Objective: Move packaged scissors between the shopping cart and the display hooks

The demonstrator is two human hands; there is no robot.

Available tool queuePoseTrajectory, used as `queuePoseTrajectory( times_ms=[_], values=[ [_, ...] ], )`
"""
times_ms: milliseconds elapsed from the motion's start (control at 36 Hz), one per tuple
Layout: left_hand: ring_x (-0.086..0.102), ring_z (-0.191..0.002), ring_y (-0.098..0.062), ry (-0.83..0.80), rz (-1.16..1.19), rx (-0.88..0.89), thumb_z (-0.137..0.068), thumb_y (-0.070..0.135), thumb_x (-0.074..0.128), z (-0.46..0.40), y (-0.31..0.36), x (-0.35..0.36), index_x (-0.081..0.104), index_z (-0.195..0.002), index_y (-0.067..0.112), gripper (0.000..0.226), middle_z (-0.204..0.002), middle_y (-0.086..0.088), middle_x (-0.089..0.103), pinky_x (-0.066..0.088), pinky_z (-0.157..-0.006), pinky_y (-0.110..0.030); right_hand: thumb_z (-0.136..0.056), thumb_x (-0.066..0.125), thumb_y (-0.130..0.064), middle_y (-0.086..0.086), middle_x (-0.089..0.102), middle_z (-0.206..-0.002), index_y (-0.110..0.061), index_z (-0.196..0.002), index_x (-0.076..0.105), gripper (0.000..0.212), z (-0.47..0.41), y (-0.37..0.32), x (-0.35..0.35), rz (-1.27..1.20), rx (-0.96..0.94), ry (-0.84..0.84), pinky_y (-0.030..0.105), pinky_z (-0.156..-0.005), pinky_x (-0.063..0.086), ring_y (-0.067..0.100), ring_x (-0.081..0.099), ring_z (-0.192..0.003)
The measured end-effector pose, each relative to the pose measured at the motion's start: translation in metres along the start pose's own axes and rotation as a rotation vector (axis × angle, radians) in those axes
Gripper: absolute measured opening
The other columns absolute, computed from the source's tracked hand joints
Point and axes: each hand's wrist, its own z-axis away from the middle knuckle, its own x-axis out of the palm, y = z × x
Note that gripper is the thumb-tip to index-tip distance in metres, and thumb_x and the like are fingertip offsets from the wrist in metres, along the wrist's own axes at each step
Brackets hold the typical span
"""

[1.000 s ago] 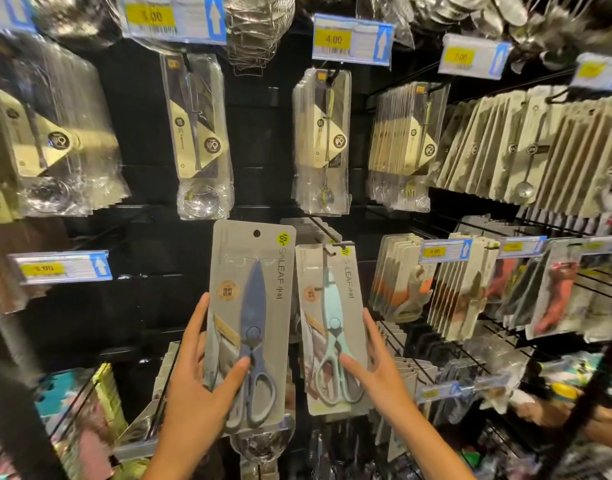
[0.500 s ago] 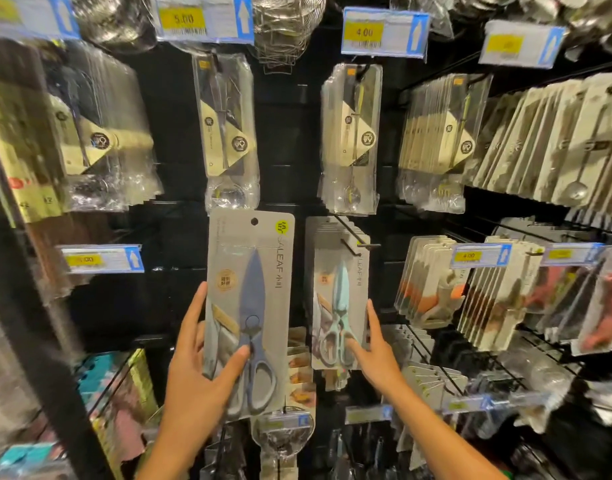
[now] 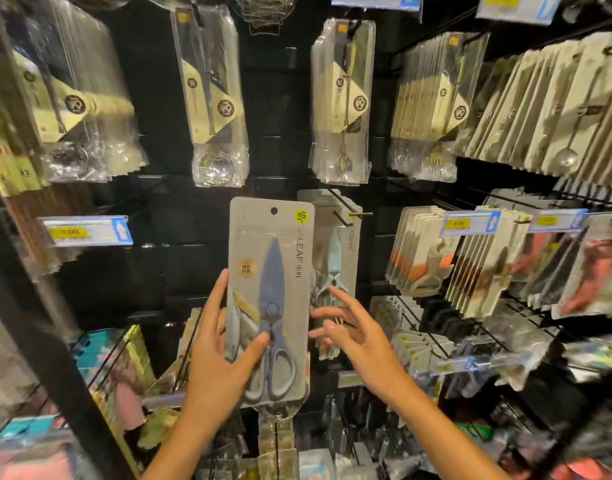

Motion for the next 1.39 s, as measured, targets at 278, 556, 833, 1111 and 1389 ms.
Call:
queuePoseTrajectory(
  times_ms=[278, 556, 833, 1111, 1389],
  values=[
    [0.05, -0.138, -0.013, -0.12, 0.089, -0.022, -0.082, 0.019, 0.079, 0.005, 0.003, 0.026, 0.025, -0.15, 0.058, 0.095, -0.154, 0.011, 0.046, 0.051, -0.104, -0.025, -0.099, 0.061, -0.006, 0.005, 0.074, -0.106, -0.034, -0.145, 0.047, 0.056, 0.021, -0.016, -0.007, -0.018, -0.093, 0.105, 0.038, -0.079, 0.062, 0.025, 0.074, -0.094],
    [0.045, -0.14, -0.002, -0.369, 0.042, -0.113, -0.083, 0.017, 0.08, -0.002, -0.004, 0.038, 0.005, -0.151, 0.063, 0.111, -0.155, 0.027, 0.038, 0.041, -0.116, -0.048, -0.098, 0.06, -0.003, 0.005, 0.074, -0.106, -0.032, -0.146, 0.047, 0.057, 0.023, -0.001, -0.025, 0.017, -0.029, 0.166, 0.041, -0.082, 0.062, 0.025, 0.073, -0.094],
    [0.032, -0.146, 0.001, -0.5, -0.06, -0.11, -0.088, 0.028, 0.078, -0.023, -0.01, 0.066, -0.008, -0.15, 0.063, 0.111, -0.162, 0.022, 0.024, 0.034, -0.121, -0.045, -0.097, 0.062, -0.006, 0.003, 0.076, -0.104, -0.03, -0.145, 0.05, 0.054, 0.016, 0.011, -0.053, -0.006, -0.008, 0.201, 0.037, -0.079, 0.061, 0.024, 0.074, -0.093],
    [0.044, -0.141, -0.005, -0.498, -0.069, -0.147, -0.084, 0.03, 0.082, -0.036, -0.02, 0.091, -0.006, -0.147, 0.067, 0.114, -0.16, 0.012, 0.035, 0.043, -0.114, -0.041, -0.097, 0.061, -0.007, -0.006, 0.077, -0.106, -0.03, -0.138, 0.057, 0.047, 0.004, 0.024, -0.08, 0.028, -0.013, 0.228, 0.029, -0.08, 0.061, 0.015, 0.073, -0.101],
    [0.053, -0.134, -0.005, -0.462, -0.049, -0.198, -0.088, 0.029, 0.076, -0.047, -0.04, 0.097, -0.003, -0.15, 0.065, 0.106, -0.159, 0.012, 0.039, 0.049, -0.109, -0.042, -0.099, 0.06, -0.011, -0.009, 0.073, -0.119, -0.037, -0.143, 0.051, 0.051, -0.019, 0.046, -0.086, 0.065, 0.027, 0.129, 0.03, -0.091, 0.058, 0.008, 0.068, -0.112]
  ],
)
